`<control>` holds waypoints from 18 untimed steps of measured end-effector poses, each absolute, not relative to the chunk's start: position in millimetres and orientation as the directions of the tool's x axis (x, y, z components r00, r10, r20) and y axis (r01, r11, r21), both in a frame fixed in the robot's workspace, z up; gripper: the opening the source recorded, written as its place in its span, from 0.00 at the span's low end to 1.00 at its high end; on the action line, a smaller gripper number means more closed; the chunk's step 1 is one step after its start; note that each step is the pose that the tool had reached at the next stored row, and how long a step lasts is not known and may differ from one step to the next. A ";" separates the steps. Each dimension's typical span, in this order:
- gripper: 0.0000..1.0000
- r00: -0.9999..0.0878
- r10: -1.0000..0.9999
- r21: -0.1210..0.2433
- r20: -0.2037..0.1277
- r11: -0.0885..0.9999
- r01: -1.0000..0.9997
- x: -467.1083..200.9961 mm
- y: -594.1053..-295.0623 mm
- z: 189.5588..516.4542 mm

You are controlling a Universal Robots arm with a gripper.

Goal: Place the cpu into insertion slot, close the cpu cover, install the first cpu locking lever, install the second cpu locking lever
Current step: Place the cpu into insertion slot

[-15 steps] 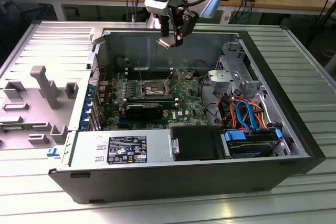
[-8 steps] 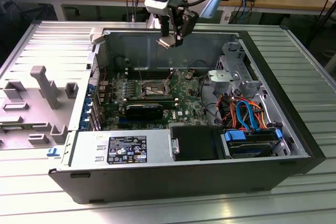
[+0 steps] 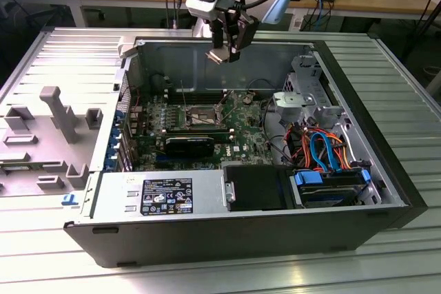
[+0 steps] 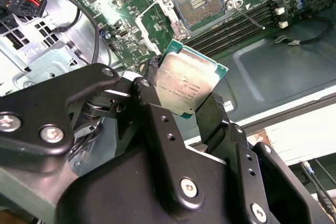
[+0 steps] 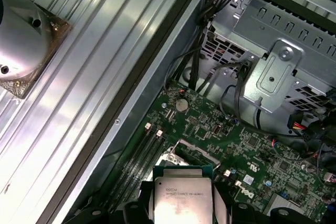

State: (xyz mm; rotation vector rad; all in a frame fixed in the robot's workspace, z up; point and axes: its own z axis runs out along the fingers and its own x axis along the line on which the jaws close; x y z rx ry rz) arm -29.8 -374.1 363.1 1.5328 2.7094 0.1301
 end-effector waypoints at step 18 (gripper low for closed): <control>0.54 -0.485 0.874 0.085 0.019 0.482 0.872 -29.8 -374.1 362.9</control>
